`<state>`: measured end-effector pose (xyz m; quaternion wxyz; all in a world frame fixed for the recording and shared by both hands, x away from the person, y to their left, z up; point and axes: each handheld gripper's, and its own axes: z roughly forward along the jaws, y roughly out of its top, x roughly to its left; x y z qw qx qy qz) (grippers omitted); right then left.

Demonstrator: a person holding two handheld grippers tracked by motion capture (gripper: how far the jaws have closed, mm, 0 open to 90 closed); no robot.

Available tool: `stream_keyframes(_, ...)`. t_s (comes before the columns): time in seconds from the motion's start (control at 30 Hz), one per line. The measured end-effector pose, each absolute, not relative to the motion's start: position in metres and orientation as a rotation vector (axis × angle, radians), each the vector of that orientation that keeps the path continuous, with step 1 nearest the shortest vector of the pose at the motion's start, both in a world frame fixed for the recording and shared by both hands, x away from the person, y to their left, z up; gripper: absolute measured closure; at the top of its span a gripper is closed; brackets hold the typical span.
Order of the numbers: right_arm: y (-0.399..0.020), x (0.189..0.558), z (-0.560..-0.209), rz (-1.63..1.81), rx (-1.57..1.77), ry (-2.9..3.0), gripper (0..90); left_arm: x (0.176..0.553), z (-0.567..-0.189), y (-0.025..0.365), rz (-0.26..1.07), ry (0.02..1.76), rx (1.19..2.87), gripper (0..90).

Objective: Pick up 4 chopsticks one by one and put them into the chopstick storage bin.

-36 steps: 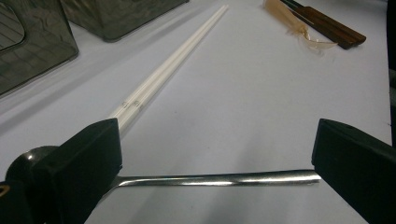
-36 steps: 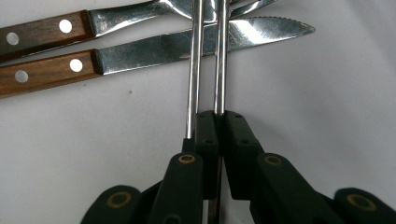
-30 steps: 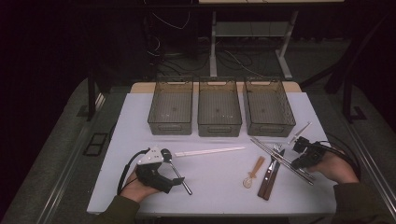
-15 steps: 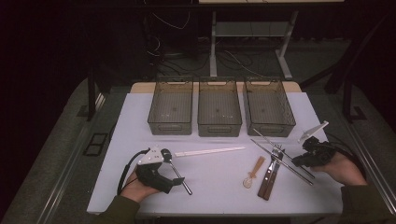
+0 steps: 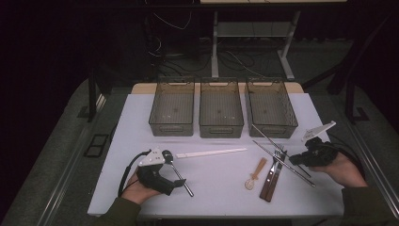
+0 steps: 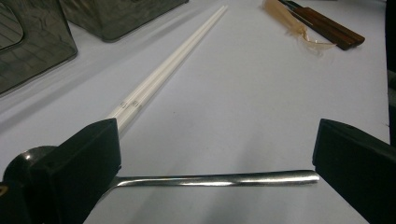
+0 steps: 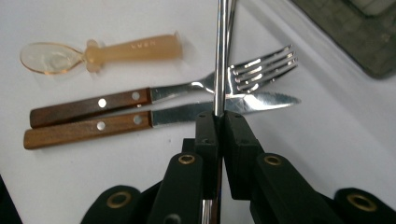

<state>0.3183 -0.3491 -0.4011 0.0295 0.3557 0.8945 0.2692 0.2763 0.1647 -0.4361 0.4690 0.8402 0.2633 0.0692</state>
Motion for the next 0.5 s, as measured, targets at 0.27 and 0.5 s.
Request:
stream_keyframes(0.27, -0.341, 0.318, -0.399, 0.945, 1.073, 2.722, 85.0, 0.276, -0.436, 0.164, 0.174, 0.652, 2.059, 0.0)
stream_keyframes(0.5, -0.335, 0.318, -0.398, 1.083, 1.064, 2.68, 85.0, 0.277, -0.436, 0.165, 0.167, 0.655, 2.048, 0.0)
